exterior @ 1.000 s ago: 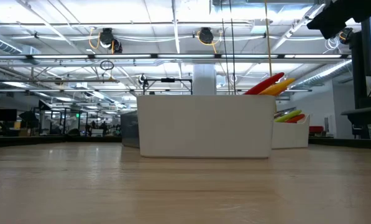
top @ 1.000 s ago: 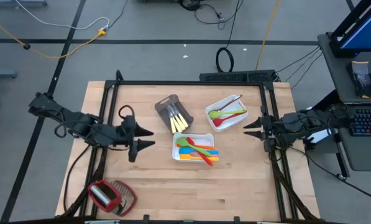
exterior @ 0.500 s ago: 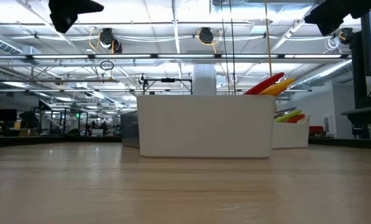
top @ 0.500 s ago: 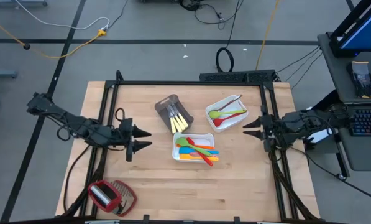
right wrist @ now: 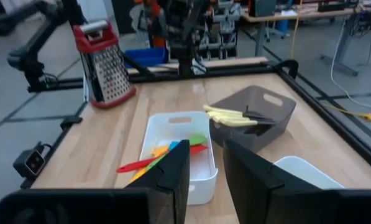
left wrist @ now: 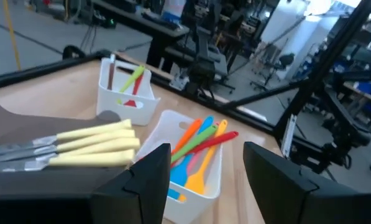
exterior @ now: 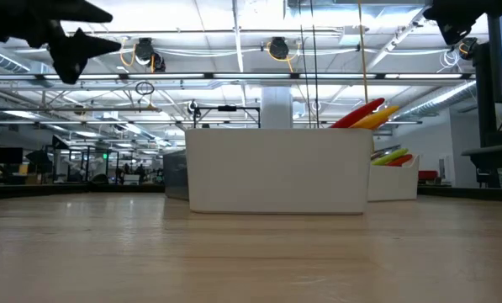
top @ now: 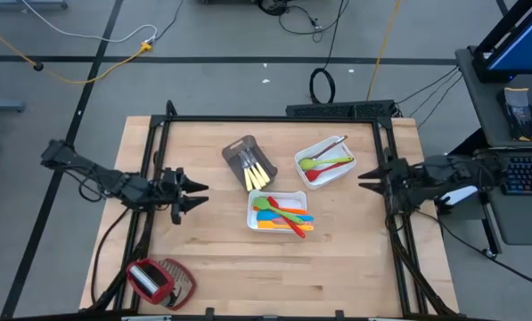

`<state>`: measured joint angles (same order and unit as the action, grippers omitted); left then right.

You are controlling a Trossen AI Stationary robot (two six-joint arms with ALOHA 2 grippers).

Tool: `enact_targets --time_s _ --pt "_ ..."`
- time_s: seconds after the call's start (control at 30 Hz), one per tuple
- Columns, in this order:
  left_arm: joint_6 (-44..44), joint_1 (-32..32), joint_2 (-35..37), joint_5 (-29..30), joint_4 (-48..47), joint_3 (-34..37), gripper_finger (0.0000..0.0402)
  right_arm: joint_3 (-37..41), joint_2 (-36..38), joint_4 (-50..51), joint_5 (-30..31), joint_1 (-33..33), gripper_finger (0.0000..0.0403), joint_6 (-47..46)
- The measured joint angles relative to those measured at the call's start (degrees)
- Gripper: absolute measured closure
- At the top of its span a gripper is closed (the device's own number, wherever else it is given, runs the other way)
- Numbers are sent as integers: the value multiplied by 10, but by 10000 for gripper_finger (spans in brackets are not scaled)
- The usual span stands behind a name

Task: Pick & Place Kitchen Items
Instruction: Return to Home position

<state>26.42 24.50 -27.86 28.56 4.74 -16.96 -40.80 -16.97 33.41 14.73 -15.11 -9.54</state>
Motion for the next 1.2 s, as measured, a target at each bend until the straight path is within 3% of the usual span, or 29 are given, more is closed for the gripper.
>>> enact_targets --time_s 0.33,0.5,0.73,0.9,1.2 --pt "9 -66 9 -71 103 101 195 19 31 5 0 0 314 -3" --pt "-14 -117 11 -119 106 105 194 73 31 -59 -3 0 314 6" --pt "-53 -223 52 -238 85 105 194 90 59 -45 -29 0 314 -1" --pt "-49 -282 76 -288 34 105 195 90 96 -45 -29 0 314 -2" --pt "-70 -297 77 -300 27 105 194 158 107 -104 -28 0 314 -21"
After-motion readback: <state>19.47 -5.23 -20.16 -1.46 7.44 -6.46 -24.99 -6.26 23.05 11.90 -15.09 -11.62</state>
